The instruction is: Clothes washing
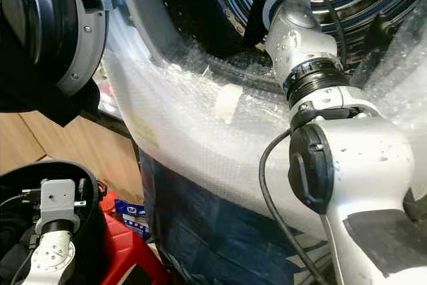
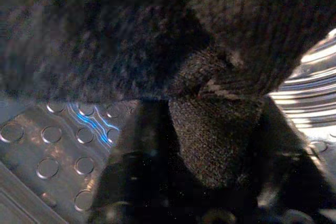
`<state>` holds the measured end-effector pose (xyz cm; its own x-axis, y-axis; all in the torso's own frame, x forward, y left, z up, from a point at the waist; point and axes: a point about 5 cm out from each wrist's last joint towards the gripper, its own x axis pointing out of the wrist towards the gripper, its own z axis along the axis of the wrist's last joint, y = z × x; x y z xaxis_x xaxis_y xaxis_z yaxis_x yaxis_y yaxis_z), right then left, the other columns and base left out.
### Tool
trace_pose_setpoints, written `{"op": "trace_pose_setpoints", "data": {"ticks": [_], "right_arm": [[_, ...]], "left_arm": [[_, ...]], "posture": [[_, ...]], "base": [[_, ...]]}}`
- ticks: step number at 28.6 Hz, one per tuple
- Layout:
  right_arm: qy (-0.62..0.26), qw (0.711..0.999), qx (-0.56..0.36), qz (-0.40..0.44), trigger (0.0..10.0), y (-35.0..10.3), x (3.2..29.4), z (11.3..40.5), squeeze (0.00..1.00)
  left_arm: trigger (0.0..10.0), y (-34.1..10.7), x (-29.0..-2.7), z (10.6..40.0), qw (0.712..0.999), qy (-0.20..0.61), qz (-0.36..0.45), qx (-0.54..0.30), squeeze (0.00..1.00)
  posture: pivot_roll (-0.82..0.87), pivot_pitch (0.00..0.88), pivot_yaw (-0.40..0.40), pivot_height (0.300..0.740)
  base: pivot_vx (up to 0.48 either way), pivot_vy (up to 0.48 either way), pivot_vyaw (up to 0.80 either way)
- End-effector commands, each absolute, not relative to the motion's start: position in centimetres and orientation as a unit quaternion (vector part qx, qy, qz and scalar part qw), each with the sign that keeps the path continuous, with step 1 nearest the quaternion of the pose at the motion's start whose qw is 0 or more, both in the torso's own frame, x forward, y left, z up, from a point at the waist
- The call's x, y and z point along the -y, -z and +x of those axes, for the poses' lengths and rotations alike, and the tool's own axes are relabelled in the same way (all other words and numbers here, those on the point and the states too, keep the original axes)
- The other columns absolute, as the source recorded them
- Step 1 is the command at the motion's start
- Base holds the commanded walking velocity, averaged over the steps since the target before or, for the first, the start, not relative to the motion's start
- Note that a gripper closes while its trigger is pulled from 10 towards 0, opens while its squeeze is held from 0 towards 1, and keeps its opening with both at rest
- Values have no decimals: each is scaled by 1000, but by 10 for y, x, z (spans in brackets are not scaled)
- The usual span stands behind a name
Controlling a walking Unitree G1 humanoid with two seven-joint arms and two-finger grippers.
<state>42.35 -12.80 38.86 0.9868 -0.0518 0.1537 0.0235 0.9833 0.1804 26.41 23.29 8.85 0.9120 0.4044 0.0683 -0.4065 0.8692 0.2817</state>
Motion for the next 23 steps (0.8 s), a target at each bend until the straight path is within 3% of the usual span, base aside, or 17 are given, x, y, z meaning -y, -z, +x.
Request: {"op": "trace_pose_setpoints", "data": {"ticks": [1, 10, 17, 23], "right_arm": [[26, 994, 69, 85, 10000, -384, 132, 425, 1000], [51, 994, 90, 40, 10000, -392, 140, 423, 1000], [155, 969, 191, 7, 10000, -425, 167, 411, 1000], [72, 988, 136, -25, 10000, -399, 142, 421, 1000]], "left_arm": [[10000, -92, -236, 264, 964, -224, 143, 5, 0], [10000, -99, -231, 269, 966, -216, 140, 15, 0], [10000, -103, -233, 269, 966, -221, 133, 15, 0], [10000, -101, -230, 270, 969, -211, 132, 10, 0]], "posture": [[67, 0, -59, 740], [64, 1, -59, 740], [70, 9, -62, 740], [59, 15, -58, 740]], "base": [[0, 0, 0], [0, 0, 0], [0, 0, 0], [0, 0, 0]]}}
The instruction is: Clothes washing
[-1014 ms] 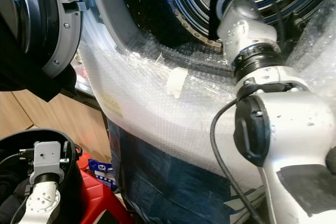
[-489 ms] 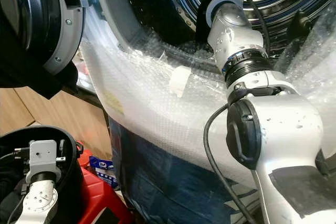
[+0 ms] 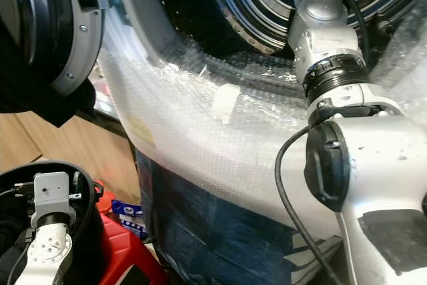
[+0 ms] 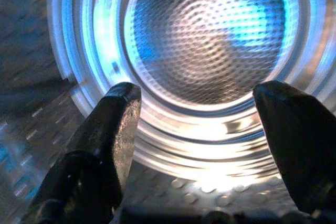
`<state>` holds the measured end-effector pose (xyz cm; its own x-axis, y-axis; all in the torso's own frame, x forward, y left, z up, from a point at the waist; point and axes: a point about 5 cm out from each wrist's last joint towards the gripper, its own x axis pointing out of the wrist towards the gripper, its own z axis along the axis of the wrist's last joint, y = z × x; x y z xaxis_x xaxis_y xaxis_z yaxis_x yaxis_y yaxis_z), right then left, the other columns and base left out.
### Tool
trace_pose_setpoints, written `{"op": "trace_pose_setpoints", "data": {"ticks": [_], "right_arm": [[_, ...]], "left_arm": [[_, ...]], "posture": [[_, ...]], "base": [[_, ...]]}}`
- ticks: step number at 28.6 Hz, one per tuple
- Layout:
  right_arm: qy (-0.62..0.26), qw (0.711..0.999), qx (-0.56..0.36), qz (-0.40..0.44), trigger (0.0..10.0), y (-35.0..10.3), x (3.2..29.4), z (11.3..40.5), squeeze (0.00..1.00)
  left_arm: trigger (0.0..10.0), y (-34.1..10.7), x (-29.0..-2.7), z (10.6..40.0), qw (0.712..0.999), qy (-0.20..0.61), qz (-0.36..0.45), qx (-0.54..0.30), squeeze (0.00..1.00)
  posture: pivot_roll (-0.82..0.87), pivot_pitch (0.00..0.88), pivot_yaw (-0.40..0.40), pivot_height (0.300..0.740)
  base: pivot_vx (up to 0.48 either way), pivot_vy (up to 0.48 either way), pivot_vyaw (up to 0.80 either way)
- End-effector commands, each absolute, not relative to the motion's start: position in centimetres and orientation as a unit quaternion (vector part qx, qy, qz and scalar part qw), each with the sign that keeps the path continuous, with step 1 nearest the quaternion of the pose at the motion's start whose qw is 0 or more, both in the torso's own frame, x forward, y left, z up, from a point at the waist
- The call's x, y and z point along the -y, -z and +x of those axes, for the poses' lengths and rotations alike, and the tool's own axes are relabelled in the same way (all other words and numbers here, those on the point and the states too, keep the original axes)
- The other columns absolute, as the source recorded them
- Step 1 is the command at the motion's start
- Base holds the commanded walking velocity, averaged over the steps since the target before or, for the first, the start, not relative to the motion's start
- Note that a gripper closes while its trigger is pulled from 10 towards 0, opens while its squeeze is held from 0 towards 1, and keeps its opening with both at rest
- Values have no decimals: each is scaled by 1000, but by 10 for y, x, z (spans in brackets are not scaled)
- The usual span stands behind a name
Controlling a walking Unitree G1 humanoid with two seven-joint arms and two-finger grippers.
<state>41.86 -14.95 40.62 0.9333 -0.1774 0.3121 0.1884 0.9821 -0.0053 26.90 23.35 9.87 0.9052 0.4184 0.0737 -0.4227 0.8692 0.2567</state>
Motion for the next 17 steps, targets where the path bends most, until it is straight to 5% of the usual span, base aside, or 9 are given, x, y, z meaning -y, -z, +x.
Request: {"op": "trace_pose_setpoints", "data": {"ticks": [1, 13, 17], "right_arm": [[59, 991, 118, -21, 10000, -390, 138, 423, 1000], [-11, 977, 212, -30, 10000, -429, 120, 412, 1000], [-57, 972, 223, 39, 10000, -438, 111, 408, 1000]], "left_arm": [[10000, -101, -229, 270, 969, -207, 132, 10, 0], [10000, -102, -220, 272, 974, -186, 129, 11, 0], [10000, -102, -217, 272, 975, -180, 129, 10, 0]], "posture": [[59, 15, -58, 740], [46, 0, -52, 740], [44, 0, -51, 740]], "base": [[0, 0, 0], [0, 0, 0], [0, 0, 0]]}}
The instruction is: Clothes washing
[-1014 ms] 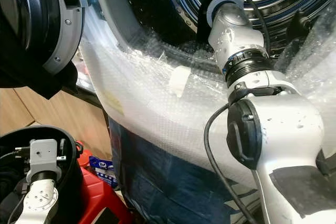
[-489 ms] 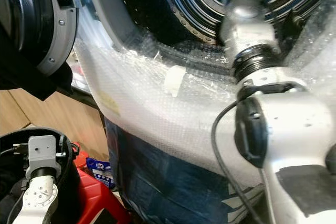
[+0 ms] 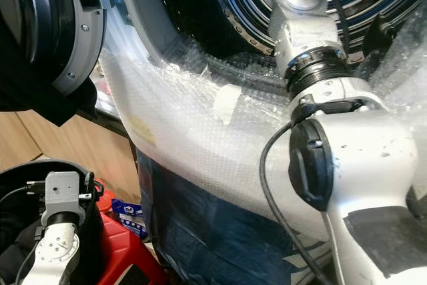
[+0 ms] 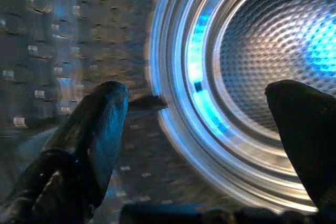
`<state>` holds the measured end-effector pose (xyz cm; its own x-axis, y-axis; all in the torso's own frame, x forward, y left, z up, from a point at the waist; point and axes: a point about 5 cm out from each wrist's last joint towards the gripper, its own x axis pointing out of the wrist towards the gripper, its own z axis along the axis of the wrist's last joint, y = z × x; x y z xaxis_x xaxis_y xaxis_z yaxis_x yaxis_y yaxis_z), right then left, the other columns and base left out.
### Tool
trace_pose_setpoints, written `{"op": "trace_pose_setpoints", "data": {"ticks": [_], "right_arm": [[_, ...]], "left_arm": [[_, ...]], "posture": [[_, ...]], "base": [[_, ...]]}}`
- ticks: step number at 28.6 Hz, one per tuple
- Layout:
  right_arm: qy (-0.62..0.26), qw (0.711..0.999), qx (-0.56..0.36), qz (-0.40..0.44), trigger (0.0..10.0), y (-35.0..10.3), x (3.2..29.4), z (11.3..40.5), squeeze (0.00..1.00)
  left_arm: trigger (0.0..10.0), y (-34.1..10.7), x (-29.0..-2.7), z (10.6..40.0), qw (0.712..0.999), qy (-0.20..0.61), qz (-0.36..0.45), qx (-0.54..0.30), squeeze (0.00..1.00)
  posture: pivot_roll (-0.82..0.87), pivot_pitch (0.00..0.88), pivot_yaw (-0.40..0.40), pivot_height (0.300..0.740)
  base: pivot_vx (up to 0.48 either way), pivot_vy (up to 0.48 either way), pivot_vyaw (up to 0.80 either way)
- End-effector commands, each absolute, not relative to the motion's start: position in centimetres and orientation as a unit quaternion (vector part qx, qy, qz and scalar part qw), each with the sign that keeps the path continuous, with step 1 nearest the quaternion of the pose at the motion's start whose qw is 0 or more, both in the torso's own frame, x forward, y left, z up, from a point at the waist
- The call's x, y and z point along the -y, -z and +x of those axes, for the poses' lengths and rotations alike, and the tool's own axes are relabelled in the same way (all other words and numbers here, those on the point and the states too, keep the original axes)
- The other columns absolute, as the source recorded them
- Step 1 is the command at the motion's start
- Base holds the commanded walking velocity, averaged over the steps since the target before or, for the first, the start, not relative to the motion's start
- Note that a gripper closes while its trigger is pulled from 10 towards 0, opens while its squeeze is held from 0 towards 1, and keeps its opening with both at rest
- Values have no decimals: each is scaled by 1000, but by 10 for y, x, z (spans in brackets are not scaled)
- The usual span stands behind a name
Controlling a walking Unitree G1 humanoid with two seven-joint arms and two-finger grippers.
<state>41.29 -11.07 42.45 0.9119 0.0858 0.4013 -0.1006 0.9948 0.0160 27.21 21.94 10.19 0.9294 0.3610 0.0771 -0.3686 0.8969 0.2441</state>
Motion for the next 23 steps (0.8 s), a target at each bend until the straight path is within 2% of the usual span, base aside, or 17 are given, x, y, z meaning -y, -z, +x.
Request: {"op": "trace_pose_setpoints", "data": {"ticks": [1, 2, 3, 4, 5, 6, 14, 23], "right_arm": [[-78, 971, 214, 77, 10000, -441, 109, 407, 1000], [-96, 969, 215, 78, 10000, -446, 104, 405, 1000], [-109, 968, 213, 82, 10000, -449, 101, 404, 804], [-117, 967, 212, 84, 10000, -450, 100, 403, 804], [-130, 964, 211, 95, 10000, -452, 98, 402, 294], [-132, 963, 214, 93, 10000, -452, 99, 402, 0], [-114, 960, 235, 102, 10000, -451, 114, 398, 0], [-178, 946, 249, 108, 10000, -446, 105, 385, 0]], "left_arm": [[10000, -102, -216, 272, 975, -180, 130, 12, 0], [10000, -104, -216, 272, 974, -183, 131, 16, 0], [10000, -104, -216, 272, 974, -182, 131, 17, 0], [10000, -105, -216, 272, 974, -182, 131, 17, 0], [10000, -104, -216, 271, 974, -181, 132, 17, 0], [10000, -104, -215, 271, 975, -180, 132, 16, 0], [10000, -100, -211, 271, 978, -165, 131, 8, 0], [10000, -101, -207, 274, 980, -153, 129, 10, 0]], "posture": [[45, 0, -51, 740], [41, 0, -48, 740], [42, 0, -48, 740], [42, 0, -48, 740], [44, 0, -49, 740], [43, 0, -49, 740], [23, 0, -42, 740], [21, 0, -36, 740]], "base": [[0, 0, 0], [0, 0, 0], [0, 0, 0], [0, 0, 0], [0, 0, 0], [0, 0, 0], [0, 0, 0], [0, 0, 0]]}}
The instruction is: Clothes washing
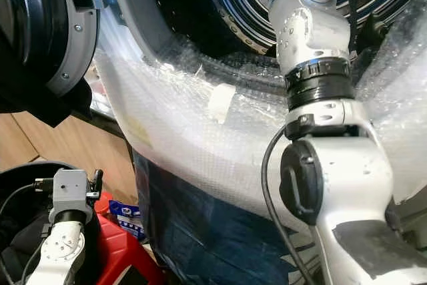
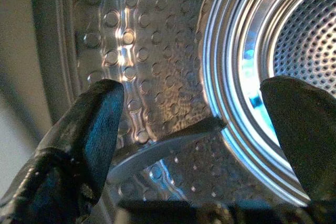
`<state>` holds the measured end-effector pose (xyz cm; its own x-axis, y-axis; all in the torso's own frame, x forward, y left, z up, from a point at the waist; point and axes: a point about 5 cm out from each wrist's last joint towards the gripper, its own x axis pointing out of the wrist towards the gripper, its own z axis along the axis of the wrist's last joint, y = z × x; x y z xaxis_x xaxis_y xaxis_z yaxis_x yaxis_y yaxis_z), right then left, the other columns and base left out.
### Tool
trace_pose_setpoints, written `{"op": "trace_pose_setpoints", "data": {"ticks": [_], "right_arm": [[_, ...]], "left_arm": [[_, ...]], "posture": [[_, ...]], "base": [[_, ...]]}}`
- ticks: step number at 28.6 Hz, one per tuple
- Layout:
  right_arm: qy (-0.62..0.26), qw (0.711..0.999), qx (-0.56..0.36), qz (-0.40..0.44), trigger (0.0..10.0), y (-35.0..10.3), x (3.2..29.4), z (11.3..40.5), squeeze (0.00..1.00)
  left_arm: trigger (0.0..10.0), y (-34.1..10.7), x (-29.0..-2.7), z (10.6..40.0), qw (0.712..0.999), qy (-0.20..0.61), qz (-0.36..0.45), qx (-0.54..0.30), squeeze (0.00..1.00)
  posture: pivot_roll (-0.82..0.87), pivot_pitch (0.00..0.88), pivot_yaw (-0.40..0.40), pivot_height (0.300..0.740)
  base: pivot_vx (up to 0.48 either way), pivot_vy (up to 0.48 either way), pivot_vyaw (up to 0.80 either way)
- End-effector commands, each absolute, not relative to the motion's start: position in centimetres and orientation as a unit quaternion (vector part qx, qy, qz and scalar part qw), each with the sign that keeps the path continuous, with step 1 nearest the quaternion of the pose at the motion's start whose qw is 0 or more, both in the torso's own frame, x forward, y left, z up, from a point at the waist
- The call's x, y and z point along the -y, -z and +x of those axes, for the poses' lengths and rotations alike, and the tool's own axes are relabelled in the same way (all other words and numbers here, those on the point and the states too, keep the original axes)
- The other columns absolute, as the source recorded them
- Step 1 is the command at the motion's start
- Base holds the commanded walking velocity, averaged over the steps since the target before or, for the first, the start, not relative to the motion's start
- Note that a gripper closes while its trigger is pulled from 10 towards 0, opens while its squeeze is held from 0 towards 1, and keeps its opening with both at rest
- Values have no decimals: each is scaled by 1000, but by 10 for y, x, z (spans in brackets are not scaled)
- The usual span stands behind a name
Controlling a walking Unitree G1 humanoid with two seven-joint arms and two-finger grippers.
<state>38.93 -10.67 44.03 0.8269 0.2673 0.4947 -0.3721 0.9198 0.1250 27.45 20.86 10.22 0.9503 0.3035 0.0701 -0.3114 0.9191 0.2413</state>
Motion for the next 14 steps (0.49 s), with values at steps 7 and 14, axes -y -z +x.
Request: {"op": "trace_pose_setpoints", "data": {"ticks": [7, 14], "right_arm": [[-294, 904, 182, 252, 10000, -419, 83, 361, 0], [-363, 870, 166, 290, 10000, -391, 69, 334, 0]], "left_arm": [[10000, -98, -208, 271, 980, -153, 130, 6, 0], [10000, -98, -206, 270, 980, -152, 128, 6, 0]], "posture": [[39, 0, -55, 740], [40, 0, -54, 740]], "base": [[0, 0, 0], [0, 0, 0]]}}
